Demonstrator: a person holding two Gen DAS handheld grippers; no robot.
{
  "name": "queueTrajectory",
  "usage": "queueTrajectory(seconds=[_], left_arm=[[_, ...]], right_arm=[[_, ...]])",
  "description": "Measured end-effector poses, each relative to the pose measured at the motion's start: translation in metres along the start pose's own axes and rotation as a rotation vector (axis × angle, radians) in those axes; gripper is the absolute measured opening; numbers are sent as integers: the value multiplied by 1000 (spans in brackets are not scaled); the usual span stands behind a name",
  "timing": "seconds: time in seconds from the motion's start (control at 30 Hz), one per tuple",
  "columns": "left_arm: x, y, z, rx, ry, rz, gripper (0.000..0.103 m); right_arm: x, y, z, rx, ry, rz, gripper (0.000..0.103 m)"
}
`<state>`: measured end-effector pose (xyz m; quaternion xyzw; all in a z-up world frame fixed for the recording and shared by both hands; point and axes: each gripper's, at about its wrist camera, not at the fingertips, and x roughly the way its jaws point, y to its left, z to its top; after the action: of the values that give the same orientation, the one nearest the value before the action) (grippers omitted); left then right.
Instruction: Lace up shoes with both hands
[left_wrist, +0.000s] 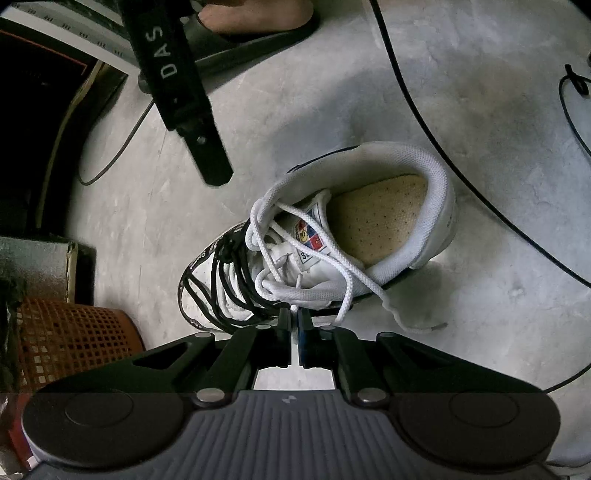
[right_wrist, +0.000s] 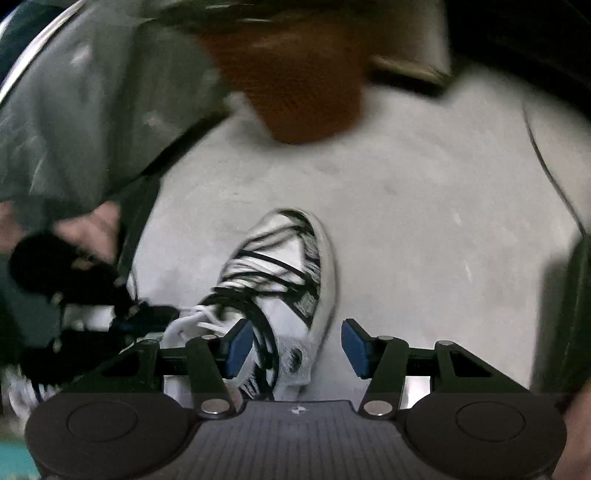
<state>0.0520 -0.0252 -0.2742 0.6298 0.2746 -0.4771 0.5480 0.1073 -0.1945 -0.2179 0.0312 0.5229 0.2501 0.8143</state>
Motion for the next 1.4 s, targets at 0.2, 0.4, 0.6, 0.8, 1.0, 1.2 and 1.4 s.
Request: queueTrajectory(seconds=[0.2,0.4,0.6,0.8,1.0,1.2,1.4], left_arm=[[3,-1,1,-10,7,4,5],[2,-1,0,-34,-1,8,5],[-4,-2,-2,-42,-17,15,5],[-8,-2,-2,-51,-28,21,5],[-9,-3,-2,-65,-32,23,5],[-11,-6,-3,-60,-35,36,5],[-11,-9,-4,-56,-32,46,11]], right_arm=[[5,27,6,-163,33,87,47],[17,45,2,-290,66,96,32],[28,64,-1,-417,99,105,25],[38,75,-5,-511,133,121,25],[38,85,-9,-564,145,102,18],[44,95,-10,-627,164,69,4],[43,99,-14,-646,171,42,3]])
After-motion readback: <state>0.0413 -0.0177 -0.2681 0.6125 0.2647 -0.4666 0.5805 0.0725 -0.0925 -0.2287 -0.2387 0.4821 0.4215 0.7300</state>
